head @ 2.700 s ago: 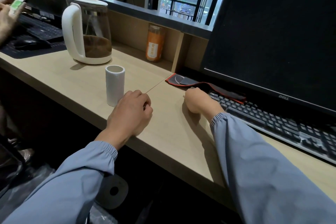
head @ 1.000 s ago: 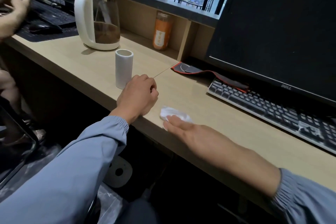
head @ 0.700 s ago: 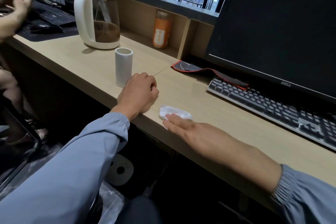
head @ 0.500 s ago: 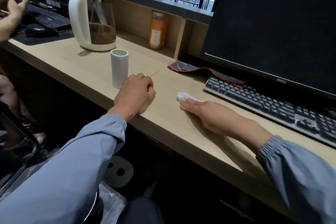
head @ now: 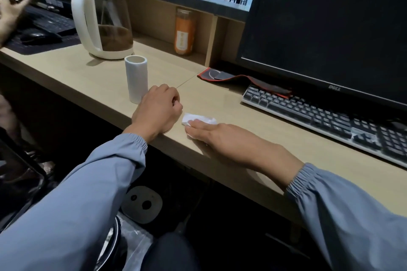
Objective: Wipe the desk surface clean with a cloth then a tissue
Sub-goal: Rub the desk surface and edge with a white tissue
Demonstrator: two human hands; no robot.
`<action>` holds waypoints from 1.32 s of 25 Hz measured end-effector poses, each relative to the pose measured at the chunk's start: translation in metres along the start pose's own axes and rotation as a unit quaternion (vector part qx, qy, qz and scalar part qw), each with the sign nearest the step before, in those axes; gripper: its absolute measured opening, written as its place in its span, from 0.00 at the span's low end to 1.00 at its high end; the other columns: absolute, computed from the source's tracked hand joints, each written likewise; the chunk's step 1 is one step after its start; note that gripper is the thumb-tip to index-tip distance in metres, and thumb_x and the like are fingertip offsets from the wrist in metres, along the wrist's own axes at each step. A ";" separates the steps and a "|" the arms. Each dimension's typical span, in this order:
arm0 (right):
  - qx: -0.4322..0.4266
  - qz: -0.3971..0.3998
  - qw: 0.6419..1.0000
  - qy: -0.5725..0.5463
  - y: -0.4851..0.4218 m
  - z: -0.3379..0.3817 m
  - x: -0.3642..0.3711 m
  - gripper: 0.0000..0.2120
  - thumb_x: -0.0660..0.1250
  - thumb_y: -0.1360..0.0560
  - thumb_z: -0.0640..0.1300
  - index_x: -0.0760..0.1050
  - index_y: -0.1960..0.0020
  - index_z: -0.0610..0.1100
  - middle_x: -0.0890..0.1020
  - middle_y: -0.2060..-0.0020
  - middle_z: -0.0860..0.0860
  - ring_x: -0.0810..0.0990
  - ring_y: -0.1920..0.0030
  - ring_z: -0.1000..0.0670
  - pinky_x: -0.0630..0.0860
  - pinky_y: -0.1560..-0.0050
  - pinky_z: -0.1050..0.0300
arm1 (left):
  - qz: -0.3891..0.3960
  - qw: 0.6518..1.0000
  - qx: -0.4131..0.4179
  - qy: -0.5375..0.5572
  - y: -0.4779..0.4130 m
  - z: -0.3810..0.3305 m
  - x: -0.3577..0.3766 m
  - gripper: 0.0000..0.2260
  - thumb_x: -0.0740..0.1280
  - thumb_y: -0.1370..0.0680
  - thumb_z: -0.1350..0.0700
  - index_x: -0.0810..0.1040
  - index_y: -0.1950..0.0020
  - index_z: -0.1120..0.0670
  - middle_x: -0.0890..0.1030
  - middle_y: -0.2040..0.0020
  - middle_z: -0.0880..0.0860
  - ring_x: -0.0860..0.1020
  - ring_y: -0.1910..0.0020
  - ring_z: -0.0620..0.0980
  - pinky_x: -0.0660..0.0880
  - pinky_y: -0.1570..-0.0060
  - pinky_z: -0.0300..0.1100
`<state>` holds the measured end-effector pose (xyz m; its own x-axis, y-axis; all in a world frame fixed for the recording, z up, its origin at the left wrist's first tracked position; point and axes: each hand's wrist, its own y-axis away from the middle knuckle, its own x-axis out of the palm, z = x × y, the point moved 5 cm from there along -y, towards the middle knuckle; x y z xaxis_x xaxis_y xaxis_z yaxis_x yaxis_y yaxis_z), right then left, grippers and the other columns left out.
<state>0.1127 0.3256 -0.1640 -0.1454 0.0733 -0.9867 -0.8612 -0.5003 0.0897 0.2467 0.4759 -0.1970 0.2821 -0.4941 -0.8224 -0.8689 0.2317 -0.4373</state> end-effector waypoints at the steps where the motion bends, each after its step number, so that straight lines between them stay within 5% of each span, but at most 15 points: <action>1: -0.007 -0.009 1.000 -0.017 0.007 0.001 0.003 0.22 0.51 0.13 0.46 0.60 0.19 0.50 0.60 0.20 0.54 0.58 0.22 0.53 0.58 0.28 0.62 | 0.003 1.000 -0.001 0.001 -0.001 -0.001 0.001 0.09 0.60 0.18 0.52 0.79 0.45 0.50 0.78 0.45 0.49 0.71 0.45 0.52 0.72 0.43 0.51; 4: -0.001 -0.003 0.999 -0.040 0.026 -0.002 0.008 0.22 0.49 0.12 0.47 0.56 0.19 0.59 0.54 0.20 0.61 0.51 0.24 0.63 0.52 0.35 0.73 | 0.002 1.000 -0.005 -0.024 0.001 -0.006 0.000 0.09 0.59 0.18 0.51 0.78 0.45 0.51 0.77 0.45 0.50 0.71 0.46 0.53 0.72 0.44 0.52; 7: 0.027 -0.002 0.993 -0.113 0.018 -0.004 0.000 0.20 0.50 0.13 0.53 0.65 0.22 0.59 0.62 0.23 0.64 0.58 0.29 0.65 0.56 0.40 0.77 | 0.008 0.999 0.003 -0.036 0.001 -0.010 -0.001 0.10 0.59 0.18 0.51 0.78 0.44 0.52 0.77 0.44 0.51 0.71 0.47 0.53 0.73 0.44 0.53; 9: 0.007 -0.040 0.990 -0.137 0.014 0.000 -0.003 0.22 0.49 0.15 0.57 0.68 0.24 0.57 0.64 0.24 0.66 0.61 0.29 0.66 0.57 0.32 0.70 | 0.021 1.000 0.009 -0.020 0.000 -0.009 -0.002 0.10 0.59 0.18 0.51 0.78 0.43 0.51 0.77 0.44 0.51 0.71 0.45 0.53 0.73 0.42 0.53; 12: 0.003 -0.022 0.994 -0.110 0.043 -0.009 0.008 0.19 0.51 0.15 0.58 0.66 0.25 0.66 0.60 0.25 0.70 0.58 0.30 0.71 0.51 0.40 0.82 | 0.031 0.999 0.014 -0.030 0.002 -0.007 -0.005 0.10 0.59 0.17 0.52 0.78 0.42 0.53 0.77 0.43 0.53 0.72 0.44 0.55 0.73 0.43 0.53; 16: -0.019 -0.023 0.999 -0.024 0.074 -0.029 0.002 0.29 0.52 0.28 0.78 0.68 0.29 0.72 0.66 0.27 0.71 0.67 0.29 0.64 0.59 0.30 0.62 | 0.077 0.990 0.032 -0.109 -0.002 -0.028 0.003 0.09 0.57 0.15 0.56 0.74 0.39 0.56 0.75 0.39 0.58 0.72 0.40 0.61 0.71 0.43 0.57; 20: 0.092 -0.023 0.987 -0.132 0.054 -0.074 -0.003 0.20 0.57 0.15 0.49 0.68 0.24 0.57 0.73 0.27 0.56 0.72 0.28 0.50 0.66 0.31 0.56 | 0.136 0.990 0.035 0.003 -0.001 -0.045 0.008 0.12 0.57 0.15 0.49 0.77 0.36 0.42 0.73 0.37 0.48 0.69 0.32 0.51 0.61 0.35 0.55; 22: 0.124 -0.058 0.978 -0.159 0.045 -0.070 -0.009 0.18 0.55 0.15 0.47 0.73 0.29 0.46 0.78 0.35 0.58 0.75 0.36 0.56 0.69 0.36 0.57 | 0.105 0.993 0.044 0.007 0.005 -0.045 0.011 0.12 0.57 0.17 0.47 0.77 0.37 0.40 0.73 0.36 0.46 0.68 0.32 0.49 0.59 0.34 0.54; 24: 0.113 -0.044 0.984 -0.130 0.041 -0.060 -0.003 0.16 0.56 0.14 0.47 0.75 0.36 0.37 0.80 0.44 0.50 0.75 0.44 0.51 0.69 0.52 0.66 | 0.090 0.995 0.046 -0.003 0.006 -0.043 0.015 0.11 0.58 0.18 0.46 0.76 0.38 0.41 0.73 0.37 0.46 0.68 0.32 0.49 0.59 0.34 0.53; 26: 0.038 -0.024 0.998 -0.053 0.043 -0.047 -0.001 0.15 0.60 0.15 0.50 0.78 0.34 0.47 0.80 0.40 0.67 0.74 0.37 0.57 0.65 0.50 0.80 | 0.079 0.996 0.048 -0.005 0.005 -0.044 0.016 0.10 0.58 0.19 0.46 0.75 0.40 0.41 0.72 0.39 0.45 0.69 0.34 0.49 0.60 0.34 0.54; 29: 0.044 -0.025 0.998 -0.048 0.034 -0.093 -0.008 0.18 0.56 0.15 0.57 0.68 0.26 0.64 0.67 0.27 0.68 0.66 0.26 0.60 0.57 0.23 0.60 | 0.085 0.995 0.048 0.006 0.004 -0.045 0.017 0.10 0.58 0.19 0.45 0.75 0.41 0.40 0.72 0.40 0.44 0.69 0.35 0.48 0.60 0.34 0.55; 31: 0.131 -0.016 0.988 -0.082 0.029 -0.131 -0.007 0.18 0.49 0.16 0.63 0.62 0.27 0.73 0.67 0.24 0.62 0.68 0.25 0.53 0.61 0.23 0.48 | 0.088 0.995 0.045 0.005 0.006 -0.044 0.015 0.10 0.58 0.18 0.45 0.76 0.40 0.40 0.73 0.38 0.45 0.69 0.34 0.49 0.60 0.33 0.55; 33: 0.177 -0.077 0.979 -0.058 0.021 -0.131 -0.016 0.17 0.49 0.15 0.56 0.66 0.28 0.62 0.74 0.28 0.54 0.74 0.31 0.47 0.68 0.29 0.46 | 0.085 0.995 0.045 0.002 0.006 -0.045 0.014 0.11 0.57 0.18 0.45 0.76 0.39 0.41 0.73 0.37 0.46 0.69 0.34 0.49 0.61 0.33 0.55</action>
<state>0.1608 0.2011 -0.1642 -0.0368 0.2314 -0.9722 -0.9892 -0.1465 0.0026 0.2277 0.4325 -0.1950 0.1326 -0.4446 -0.8858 -0.8640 0.3860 -0.3231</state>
